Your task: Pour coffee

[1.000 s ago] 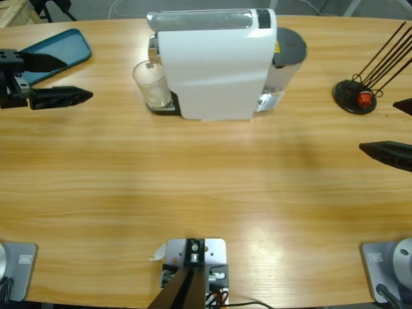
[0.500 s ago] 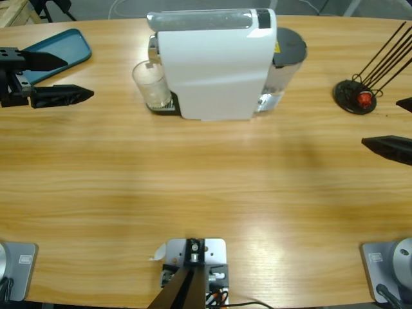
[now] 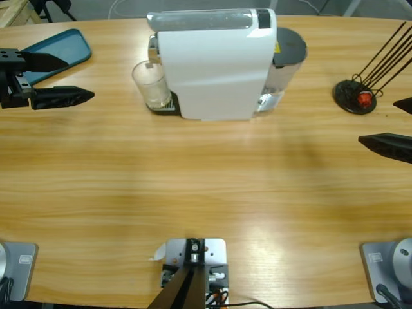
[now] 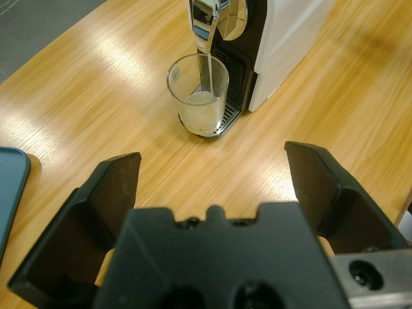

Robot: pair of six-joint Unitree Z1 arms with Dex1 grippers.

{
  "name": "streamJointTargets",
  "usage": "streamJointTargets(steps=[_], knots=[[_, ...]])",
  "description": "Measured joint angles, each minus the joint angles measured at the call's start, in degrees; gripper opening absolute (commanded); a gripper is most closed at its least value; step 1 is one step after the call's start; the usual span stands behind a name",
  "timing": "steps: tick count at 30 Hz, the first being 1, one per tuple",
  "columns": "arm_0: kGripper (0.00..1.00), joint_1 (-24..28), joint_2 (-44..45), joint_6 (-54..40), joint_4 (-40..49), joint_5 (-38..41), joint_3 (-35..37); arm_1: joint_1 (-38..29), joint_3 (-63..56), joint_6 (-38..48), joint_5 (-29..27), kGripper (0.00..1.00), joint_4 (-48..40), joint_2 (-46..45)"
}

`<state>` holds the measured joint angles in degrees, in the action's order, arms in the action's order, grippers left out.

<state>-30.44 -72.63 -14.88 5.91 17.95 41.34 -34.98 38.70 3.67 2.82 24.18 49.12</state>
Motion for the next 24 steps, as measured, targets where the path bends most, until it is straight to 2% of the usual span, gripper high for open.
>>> streamJointTargets(steps=[24], knots=[[0.968, -0.54, 0.22, 0.00, -0.44, 0.01, -0.14, 0.01, -1.18, 2.00, -0.08, 1.000, -0.88, 0.30]])
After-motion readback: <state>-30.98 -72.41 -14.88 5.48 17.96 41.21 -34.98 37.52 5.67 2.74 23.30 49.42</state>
